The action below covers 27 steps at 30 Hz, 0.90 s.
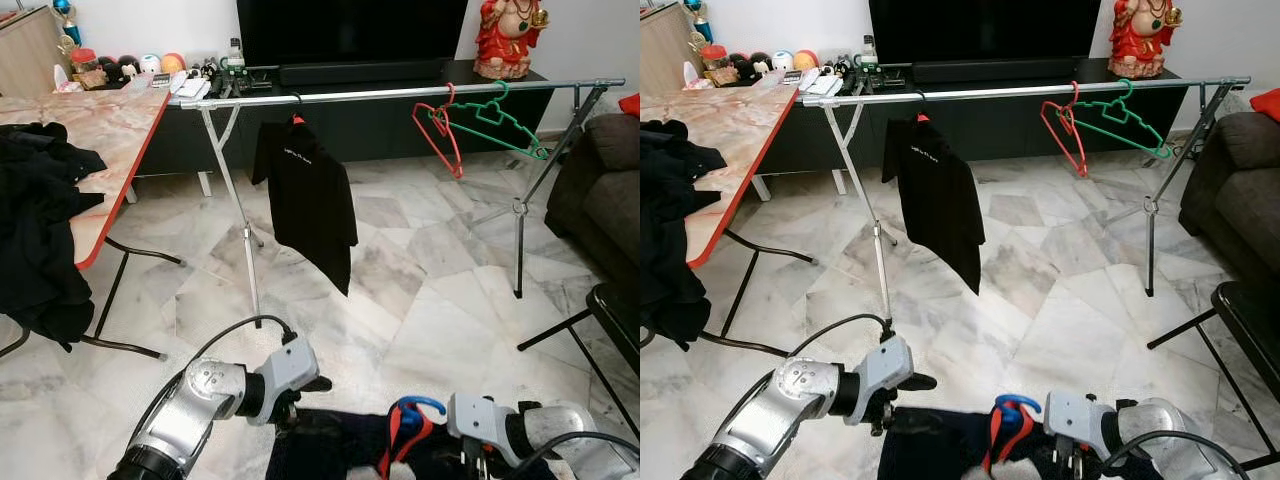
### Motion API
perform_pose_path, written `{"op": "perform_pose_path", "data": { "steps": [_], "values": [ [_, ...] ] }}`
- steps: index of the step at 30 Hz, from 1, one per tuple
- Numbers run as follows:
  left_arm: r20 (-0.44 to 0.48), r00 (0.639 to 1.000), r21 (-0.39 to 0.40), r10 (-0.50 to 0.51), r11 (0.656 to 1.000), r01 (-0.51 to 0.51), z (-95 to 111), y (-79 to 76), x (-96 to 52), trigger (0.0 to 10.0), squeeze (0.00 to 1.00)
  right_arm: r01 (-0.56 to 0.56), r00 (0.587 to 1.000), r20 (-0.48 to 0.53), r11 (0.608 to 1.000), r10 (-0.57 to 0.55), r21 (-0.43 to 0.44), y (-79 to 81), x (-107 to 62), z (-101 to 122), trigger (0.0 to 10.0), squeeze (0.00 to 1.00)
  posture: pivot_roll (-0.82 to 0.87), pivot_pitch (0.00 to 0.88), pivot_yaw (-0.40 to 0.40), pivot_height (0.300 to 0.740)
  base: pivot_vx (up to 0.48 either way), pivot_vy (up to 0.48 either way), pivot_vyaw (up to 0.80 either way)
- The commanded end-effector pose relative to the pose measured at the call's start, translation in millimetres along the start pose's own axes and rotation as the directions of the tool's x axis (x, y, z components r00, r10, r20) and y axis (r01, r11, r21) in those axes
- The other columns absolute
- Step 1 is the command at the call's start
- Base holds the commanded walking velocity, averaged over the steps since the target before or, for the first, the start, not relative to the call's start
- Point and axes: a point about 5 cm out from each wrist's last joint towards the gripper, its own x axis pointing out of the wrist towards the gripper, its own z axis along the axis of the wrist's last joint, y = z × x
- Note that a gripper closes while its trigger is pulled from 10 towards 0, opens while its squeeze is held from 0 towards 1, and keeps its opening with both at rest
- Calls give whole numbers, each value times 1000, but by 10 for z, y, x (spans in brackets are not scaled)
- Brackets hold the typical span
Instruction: Hang hanger
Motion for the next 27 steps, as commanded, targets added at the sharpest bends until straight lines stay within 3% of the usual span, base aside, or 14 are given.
{"op": "perform_pose_path", "data": {
  "steps": [1, 2, 3, 6, 16, 27],
  "values": [
    [-33, 999, 7, -9, 1000, 10, -69, -25, 7, 10000, 863, -22, 999, 40, 1000, 23, -14, 4, -2, 56, 0, 0, -30, 22, -18, 740, 0, 0, 0],
    [-35, 999, 9, -13, 1000, 14, -74, -30, 10, 10000, 863, -29, 998, 47, 999, 30, -12, 6, 3, 69, 0, 0, -30, 22, -18, 740, 0, 0, 0],
    [-29, 1000, 16, -4, 1000, 4, -67, -27, 24, 10000, 0, -57, 997, 56, 998, 58, -11, 20, 15, 91, 0, 0, -26, 17, -20, 740, 0, 0, 0],
    [-90, 996, 30, -27, 999, 29, -112, -45, 57, 10000, 0, -92, 993, 65, 995, 95, -42, 45, 45, 118, 0, 0, -22, 12, -24, 740, 0, 0, 0],
    [-104, 993, 15, -49, 999, 50, -177, -63, 117, 10000, 0, -177, 977, 96, 978, 188, -111, 126, 100, 244, 0, 0, -34, 0, -24, 740, 0, 0, 0],
    [-109, 990, 2, -84, 996, 85, -189, -104, 139, 10000, 0, -79, 979, 178, 988, 102, -133, -19, 242, 483, 0, 0, -30, 15, -16, 740, 0, 0, 0]
  ]
}}
